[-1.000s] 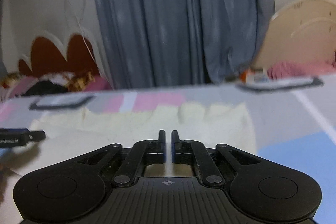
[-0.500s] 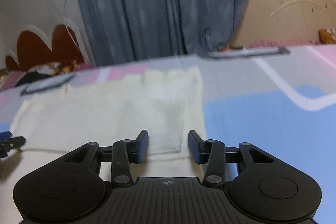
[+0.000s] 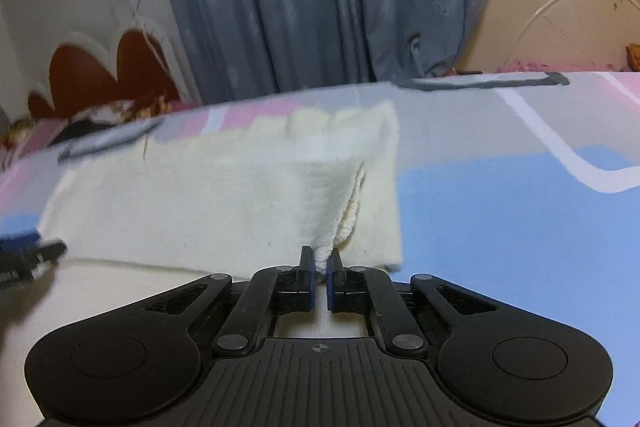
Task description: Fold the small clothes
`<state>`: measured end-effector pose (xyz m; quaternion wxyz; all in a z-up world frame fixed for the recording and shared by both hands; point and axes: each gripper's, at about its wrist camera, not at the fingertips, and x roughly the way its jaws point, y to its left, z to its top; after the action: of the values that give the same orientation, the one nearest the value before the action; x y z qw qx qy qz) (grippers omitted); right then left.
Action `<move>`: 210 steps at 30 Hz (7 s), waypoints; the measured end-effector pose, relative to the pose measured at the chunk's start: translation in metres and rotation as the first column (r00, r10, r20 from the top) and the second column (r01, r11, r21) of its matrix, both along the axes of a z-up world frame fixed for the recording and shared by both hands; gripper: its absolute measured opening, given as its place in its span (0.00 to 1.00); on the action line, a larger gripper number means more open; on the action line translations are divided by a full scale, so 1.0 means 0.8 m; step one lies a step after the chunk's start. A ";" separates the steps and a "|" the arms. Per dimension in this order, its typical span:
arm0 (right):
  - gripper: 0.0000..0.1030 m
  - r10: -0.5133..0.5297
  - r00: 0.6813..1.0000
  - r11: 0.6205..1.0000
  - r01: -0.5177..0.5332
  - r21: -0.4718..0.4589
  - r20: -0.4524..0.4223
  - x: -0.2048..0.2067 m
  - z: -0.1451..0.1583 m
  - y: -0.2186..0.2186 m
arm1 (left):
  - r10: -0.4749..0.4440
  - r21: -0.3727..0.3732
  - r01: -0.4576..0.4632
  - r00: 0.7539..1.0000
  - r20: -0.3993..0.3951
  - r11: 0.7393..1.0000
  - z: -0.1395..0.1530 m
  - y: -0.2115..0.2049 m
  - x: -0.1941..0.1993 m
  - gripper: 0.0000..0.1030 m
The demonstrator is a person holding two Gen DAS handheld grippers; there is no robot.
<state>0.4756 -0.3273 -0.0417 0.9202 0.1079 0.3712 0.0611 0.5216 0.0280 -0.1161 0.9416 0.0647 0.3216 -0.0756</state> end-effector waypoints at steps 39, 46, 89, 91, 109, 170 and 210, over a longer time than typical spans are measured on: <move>0.19 0.048 0.995 0.997 -0.042 -0.057 0.091 -0.032 0.013 -0.003 | -0.041 0.061 0.042 0.999 -0.018 0.997 0.014 -0.066 -0.029 0.70; 0.19 0.052 0.994 0.998 -0.048 -0.038 0.097 -0.035 0.015 -0.010 | -0.023 0.073 0.024 1.000 -0.018 0.997 0.017 -0.061 -0.046 0.70; 0.19 -0.115 0.984 0.967 0.142 0.213 -0.134 -0.384 0.030 -0.057 | 0.023 -0.060 -0.034 0.985 -0.173 0.998 0.016 0.071 -0.369 0.63; 0.19 -0.131 0.983 0.960 0.157 0.230 -0.125 -0.397 0.036 -0.059 | 0.015 -0.063 -0.027 0.983 -0.182 0.998 0.015 0.072 -0.379 0.63; 0.49 -0.143 0.981 0.920 0.180 0.348 -0.129 -0.434 0.029 -0.070 | 0.004 -0.424 -0.117 0.967 -0.256 0.898 0.015 0.127 -0.404 0.52; 0.02 0.093 0.981 0.859 0.006 0.511 -0.169 -0.403 -0.014 -0.061 | -0.049 -0.620 -0.140 0.959 -0.277 0.772 -0.028 0.151 -0.383 0.04; 0.02 -0.077 0.996 0.755 0.092 0.649 -0.050 0.029 0.001 -0.109 | 0.097 -0.717 -0.172 0.985 -0.145 0.675 0.066 0.118 0.041 0.02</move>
<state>0.4990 -0.4142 -0.0409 0.8235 0.4377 0.3311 0.1434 0.5548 0.1227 -0.0634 0.8765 -0.3412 0.3136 -0.1303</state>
